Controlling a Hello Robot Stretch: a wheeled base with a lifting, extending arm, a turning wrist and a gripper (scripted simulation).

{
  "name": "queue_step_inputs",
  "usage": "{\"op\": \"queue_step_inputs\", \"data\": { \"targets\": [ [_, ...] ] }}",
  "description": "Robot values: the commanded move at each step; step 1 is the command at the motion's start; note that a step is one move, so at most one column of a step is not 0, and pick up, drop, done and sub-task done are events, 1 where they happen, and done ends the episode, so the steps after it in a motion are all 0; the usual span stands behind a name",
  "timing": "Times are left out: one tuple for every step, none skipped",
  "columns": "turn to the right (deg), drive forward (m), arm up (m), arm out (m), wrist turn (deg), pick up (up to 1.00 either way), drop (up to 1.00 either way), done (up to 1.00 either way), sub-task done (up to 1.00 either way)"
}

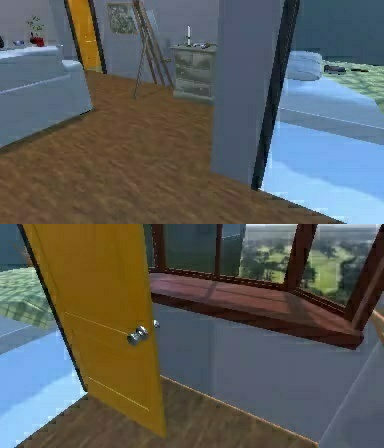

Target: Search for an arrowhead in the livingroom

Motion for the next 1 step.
{"op": "queue_step_inputs", "data": {
  "targets": [
    [24.0, 0.0, 0.0, 0.0, 0.0, 0.0, 0.0, 0.0, 0.0]
  ]
}}
